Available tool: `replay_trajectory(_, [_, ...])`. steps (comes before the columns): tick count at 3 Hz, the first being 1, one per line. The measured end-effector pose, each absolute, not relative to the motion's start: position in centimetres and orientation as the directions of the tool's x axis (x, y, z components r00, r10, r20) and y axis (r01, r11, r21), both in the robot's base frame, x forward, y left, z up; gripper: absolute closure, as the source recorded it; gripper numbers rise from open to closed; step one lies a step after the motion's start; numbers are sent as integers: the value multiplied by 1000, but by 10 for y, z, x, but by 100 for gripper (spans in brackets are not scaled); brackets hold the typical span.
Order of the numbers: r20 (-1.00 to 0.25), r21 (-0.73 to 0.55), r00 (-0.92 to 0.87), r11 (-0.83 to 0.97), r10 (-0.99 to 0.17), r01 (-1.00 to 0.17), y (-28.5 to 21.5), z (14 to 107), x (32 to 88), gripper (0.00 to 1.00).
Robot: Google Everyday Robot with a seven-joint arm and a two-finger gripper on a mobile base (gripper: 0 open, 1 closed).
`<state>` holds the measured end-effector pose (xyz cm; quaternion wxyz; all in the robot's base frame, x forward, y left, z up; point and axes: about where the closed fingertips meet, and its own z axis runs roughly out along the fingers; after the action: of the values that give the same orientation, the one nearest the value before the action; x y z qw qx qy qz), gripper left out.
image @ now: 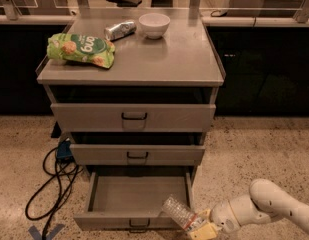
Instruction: Place water bottle into bottom drawer
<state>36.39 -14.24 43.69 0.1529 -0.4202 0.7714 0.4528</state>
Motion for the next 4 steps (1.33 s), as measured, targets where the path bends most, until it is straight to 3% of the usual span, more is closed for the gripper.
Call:
replay_trajectory(1, [-661, 497, -540, 236, -520, -835, -128, 414, 375, 100])
replay_trajectory(2, [-705, 399, -456, 228, -543, -888, -79, 369, 403, 100])
replay_trajectory(3, [-753, 314, -434, 310, -494, -897, -37, 344, 462, 100])
replay_trajectory(4, [-764, 273, -435, 371, -476, -887, -41, 341, 481, 100])
